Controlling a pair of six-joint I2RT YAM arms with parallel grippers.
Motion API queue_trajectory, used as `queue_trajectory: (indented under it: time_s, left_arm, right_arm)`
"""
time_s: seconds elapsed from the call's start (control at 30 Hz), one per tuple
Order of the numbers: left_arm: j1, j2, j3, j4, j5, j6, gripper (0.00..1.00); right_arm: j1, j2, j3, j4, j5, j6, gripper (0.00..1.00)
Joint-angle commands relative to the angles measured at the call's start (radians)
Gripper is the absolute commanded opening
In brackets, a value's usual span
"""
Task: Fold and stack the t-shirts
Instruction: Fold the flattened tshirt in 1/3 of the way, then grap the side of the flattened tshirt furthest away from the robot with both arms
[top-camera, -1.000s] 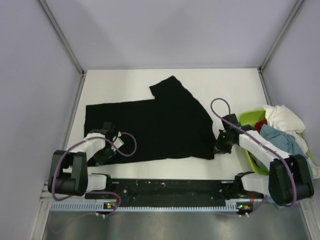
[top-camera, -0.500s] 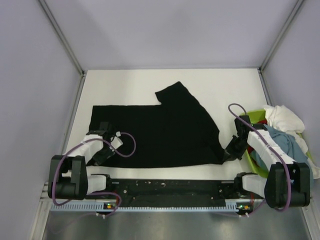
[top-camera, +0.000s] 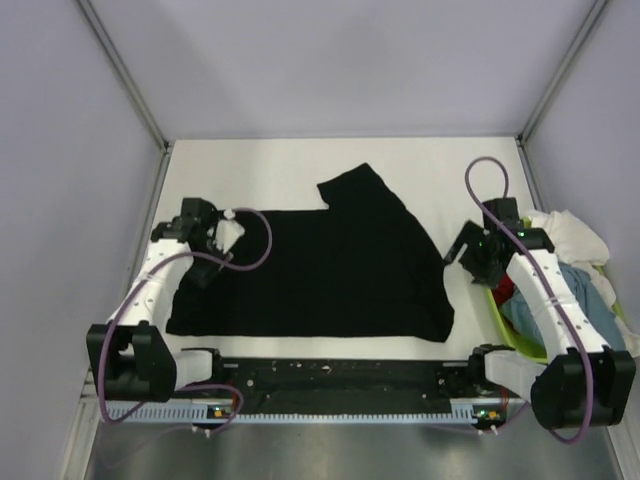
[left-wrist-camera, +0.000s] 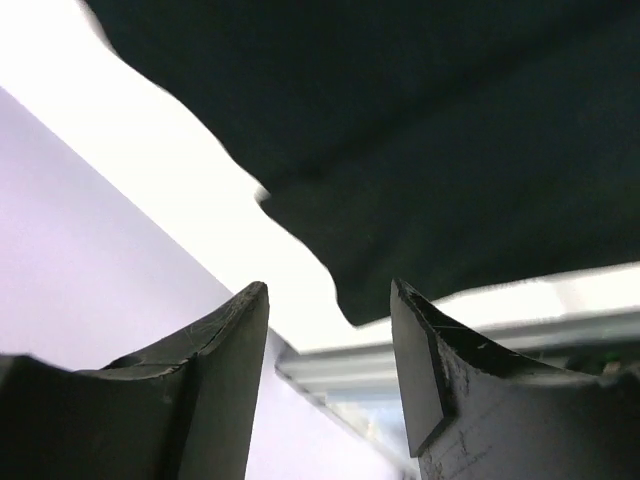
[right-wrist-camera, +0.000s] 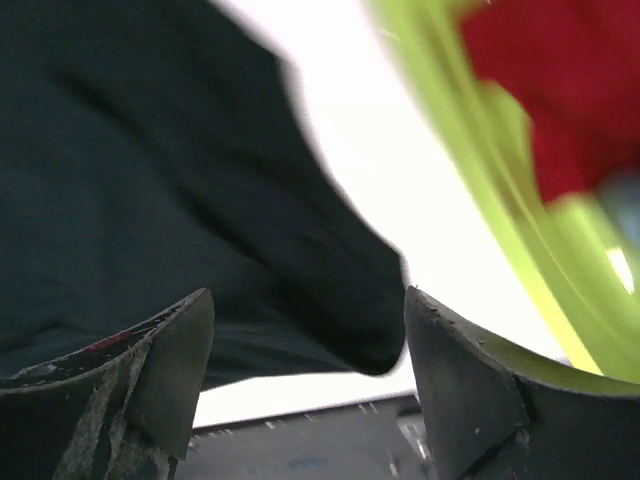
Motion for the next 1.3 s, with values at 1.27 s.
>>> queue_trajectory:
  time_s: [1.27]
  left_arm:
    - [0.298, 1.128, 1.131, 0.099, 0.388, -0.453, 0.54]
  right_arm:
    - [0.278, 1.447, 1.471, 0.428, -0.19, -0.289, 0.6]
